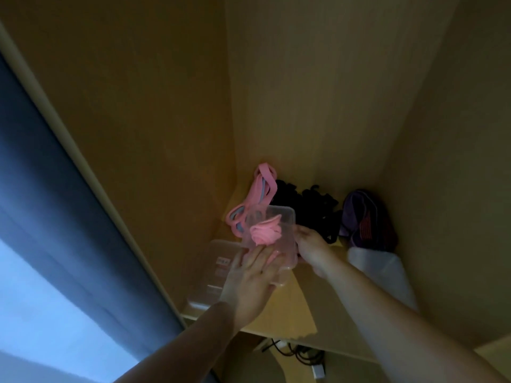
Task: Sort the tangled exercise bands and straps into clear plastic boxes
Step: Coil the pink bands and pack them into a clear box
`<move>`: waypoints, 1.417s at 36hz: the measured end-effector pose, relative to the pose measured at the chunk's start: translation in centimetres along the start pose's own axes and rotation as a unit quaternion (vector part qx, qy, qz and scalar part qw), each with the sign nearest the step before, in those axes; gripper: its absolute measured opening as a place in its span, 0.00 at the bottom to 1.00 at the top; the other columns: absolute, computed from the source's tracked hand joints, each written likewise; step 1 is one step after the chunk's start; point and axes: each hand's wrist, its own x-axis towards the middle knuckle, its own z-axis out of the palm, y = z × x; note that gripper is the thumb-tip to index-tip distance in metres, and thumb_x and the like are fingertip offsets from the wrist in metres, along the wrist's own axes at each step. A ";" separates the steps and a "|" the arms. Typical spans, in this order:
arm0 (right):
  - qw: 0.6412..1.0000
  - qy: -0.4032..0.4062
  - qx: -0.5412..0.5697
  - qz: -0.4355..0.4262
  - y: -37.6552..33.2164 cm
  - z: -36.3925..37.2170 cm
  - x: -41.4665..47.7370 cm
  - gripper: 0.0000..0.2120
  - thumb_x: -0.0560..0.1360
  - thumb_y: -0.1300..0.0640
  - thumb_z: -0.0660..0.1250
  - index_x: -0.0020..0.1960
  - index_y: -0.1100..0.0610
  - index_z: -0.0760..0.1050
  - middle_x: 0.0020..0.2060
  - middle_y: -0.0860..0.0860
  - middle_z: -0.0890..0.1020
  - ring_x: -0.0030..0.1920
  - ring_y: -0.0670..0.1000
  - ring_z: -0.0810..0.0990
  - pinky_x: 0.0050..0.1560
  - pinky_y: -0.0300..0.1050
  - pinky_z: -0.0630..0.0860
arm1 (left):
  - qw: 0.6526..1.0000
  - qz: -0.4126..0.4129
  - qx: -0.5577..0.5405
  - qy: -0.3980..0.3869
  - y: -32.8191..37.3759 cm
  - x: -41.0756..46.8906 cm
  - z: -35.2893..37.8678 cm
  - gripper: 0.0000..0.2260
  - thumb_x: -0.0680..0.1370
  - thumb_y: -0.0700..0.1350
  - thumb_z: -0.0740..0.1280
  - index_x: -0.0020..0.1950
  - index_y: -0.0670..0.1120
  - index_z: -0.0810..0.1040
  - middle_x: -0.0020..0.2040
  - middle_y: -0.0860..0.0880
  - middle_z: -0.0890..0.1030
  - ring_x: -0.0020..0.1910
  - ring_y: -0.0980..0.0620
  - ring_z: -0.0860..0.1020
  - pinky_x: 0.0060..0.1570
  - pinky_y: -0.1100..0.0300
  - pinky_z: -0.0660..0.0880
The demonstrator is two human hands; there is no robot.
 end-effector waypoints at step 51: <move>0.836 0.000 -0.548 0.028 8.2 -10.7 -13.8 0.13 0.81 0.61 0.57 0.46 0.44 0.71 0.39 0.43 0.71 0.46 0.50 0.74 0.52 0.44 0.71 | 0.957 0.205 -0.205 0.002 6.2 1.8 2.7 0.19 0.64 0.35 0.74 0.54 0.48 0.81 0.54 0.51 0.79 0.56 0.54 0.72 0.53 0.61 0.74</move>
